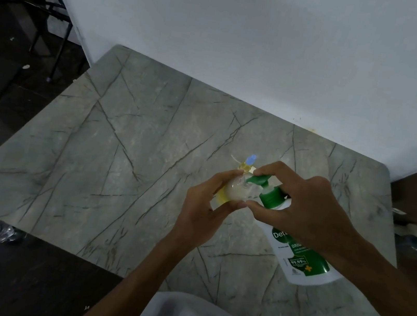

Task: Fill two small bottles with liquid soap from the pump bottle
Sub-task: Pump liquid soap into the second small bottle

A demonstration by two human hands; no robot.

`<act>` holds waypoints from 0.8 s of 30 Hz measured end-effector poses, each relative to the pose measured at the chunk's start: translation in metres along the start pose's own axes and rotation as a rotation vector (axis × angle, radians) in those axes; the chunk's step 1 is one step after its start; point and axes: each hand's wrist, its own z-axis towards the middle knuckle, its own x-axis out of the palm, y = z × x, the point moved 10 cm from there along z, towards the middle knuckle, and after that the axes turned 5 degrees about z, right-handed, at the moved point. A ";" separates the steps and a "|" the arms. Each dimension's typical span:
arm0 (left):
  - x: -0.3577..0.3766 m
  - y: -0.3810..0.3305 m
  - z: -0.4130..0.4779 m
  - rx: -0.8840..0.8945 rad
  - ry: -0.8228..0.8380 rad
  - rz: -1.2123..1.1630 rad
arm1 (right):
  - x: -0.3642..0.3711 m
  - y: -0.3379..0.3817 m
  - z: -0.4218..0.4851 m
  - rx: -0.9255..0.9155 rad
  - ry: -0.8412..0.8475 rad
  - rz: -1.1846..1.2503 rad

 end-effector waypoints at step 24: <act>0.002 0.005 0.000 -0.030 0.015 0.031 | 0.002 0.000 0.000 -0.027 -0.002 -0.031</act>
